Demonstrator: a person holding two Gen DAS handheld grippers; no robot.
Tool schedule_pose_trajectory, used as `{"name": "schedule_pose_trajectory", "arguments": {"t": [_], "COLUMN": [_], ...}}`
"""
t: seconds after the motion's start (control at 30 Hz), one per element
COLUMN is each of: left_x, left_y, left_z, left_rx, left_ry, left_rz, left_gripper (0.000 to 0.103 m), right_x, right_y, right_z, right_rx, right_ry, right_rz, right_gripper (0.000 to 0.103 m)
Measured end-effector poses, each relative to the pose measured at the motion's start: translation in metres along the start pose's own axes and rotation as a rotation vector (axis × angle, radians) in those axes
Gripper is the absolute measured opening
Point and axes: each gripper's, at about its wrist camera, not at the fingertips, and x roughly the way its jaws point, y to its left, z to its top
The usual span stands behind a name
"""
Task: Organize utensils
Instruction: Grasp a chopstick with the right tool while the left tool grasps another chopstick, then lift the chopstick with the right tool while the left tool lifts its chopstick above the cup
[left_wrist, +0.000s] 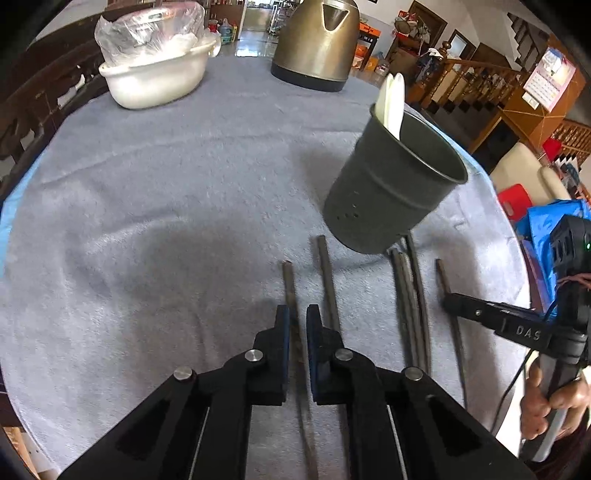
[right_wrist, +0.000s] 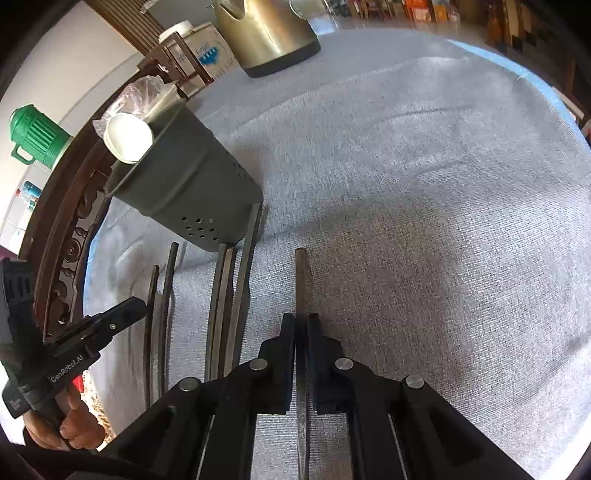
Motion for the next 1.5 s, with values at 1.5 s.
{"name": "schedule_pose_trajectory", "arguments": {"t": [1.5], "left_x": [-0.140], "left_y": [-0.010], "left_z": [-0.010], "left_rx": [-0.011], "left_ry": [-0.452], "left_rz": [0.010], "left_gripper": [0.006], "right_x": [-0.106], "right_y": [0.044], "right_z": [-0.021], "right_rx": [-0.085], "right_ry": [-0.426], "right_rz": [0.150], "right_gripper": [0.006]}}
